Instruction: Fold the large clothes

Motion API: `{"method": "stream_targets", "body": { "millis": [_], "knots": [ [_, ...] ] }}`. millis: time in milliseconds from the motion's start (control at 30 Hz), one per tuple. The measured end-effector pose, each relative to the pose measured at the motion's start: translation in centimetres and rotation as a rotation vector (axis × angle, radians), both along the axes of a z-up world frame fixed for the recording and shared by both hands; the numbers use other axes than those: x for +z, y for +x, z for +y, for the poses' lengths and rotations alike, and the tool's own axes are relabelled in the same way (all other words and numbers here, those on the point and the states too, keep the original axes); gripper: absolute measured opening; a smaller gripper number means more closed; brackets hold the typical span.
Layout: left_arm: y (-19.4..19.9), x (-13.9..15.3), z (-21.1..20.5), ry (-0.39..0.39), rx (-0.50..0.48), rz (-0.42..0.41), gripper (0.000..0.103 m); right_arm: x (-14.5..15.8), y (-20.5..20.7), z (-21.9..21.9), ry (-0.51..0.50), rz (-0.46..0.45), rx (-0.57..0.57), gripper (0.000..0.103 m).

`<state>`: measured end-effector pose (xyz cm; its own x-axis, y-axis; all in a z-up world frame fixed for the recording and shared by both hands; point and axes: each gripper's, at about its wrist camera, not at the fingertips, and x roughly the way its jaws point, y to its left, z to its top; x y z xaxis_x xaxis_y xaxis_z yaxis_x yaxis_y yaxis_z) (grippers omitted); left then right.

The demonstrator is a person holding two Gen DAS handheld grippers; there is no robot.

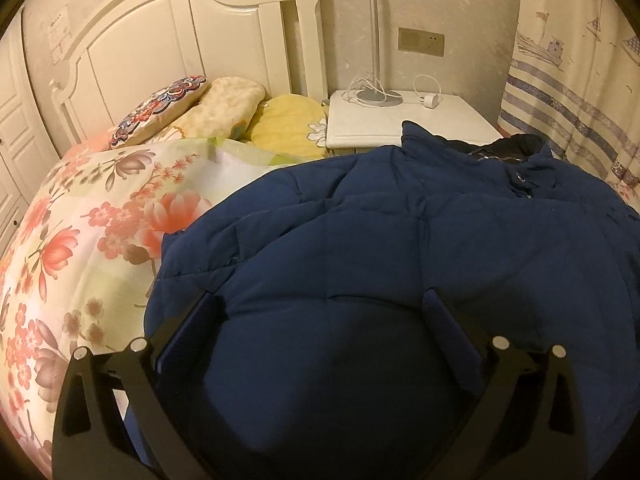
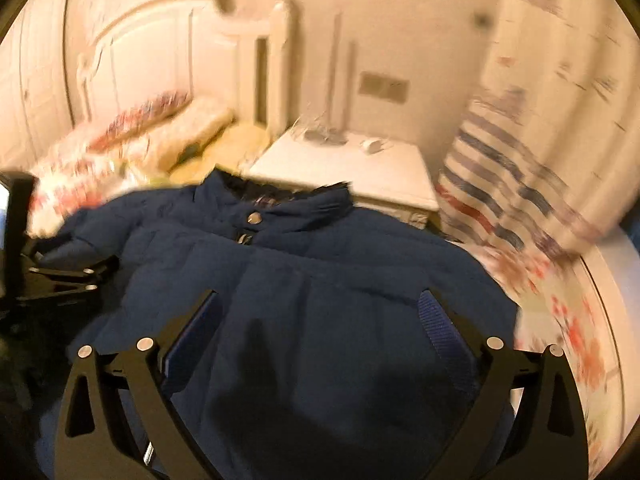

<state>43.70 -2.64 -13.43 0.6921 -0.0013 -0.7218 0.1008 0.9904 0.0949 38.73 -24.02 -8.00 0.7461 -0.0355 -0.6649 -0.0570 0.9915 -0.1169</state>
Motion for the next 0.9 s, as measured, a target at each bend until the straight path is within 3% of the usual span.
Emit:
{"method": "stream_targets", "body": {
  "millis": [100, 200, 300, 433, 533, 633, 767, 800, 900],
  "knots": [
    [0.0, 0.1, 0.1, 0.001, 0.005, -0.003, 0.101, -3.7, 3.3, 1.6, -0.015, 0.177, 0.059, 0.097],
    [0.1, 0.1, 0.2, -0.006, 0.006, -0.001, 0.101, -4.1, 3.6, 0.8, 0.034, 0.172, 0.066, 0.099],
    [0.2, 0.1, 0.3, -0.011, 0.006, -0.001, 0.101, -2.7, 2.9, -0.1, 0.026, 0.158, 0.068, 0.093],
    [0.2, 0.1, 0.3, -0.015, 0.007, -0.002, 0.101, -0.9, 2.7, -5.3, 0.074, 0.058, -0.106, 0.095],
    [0.1, 0.1, 0.4, -0.018, 0.006, -0.004, 0.101, -4.0, 3.7, -8.6, 0.170, 0.166, -0.103, 0.096],
    [0.1, 0.2, 0.5, -0.021, 0.008, -0.005, 0.101, -3.2, 3.0, -9.3, 0.205, 0.152, -0.096, 0.096],
    [0.2, 0.1, 0.5, -0.020, 0.009, -0.005, 0.101, -1.4, 1.5, -11.8, 0.170, 0.036, -0.218, 0.098],
    [0.1, 0.1, 0.5, -0.021, 0.008, -0.005, 0.101, -2.3, 1.7, -13.3, 0.163, 0.065, -0.272, 0.099],
    [0.1, 0.1, 0.5, -0.023, 0.009, -0.007, 0.101, -4.3, 2.0, -15.4, 0.313, 0.140, -0.242, 0.099]
  ]
}}
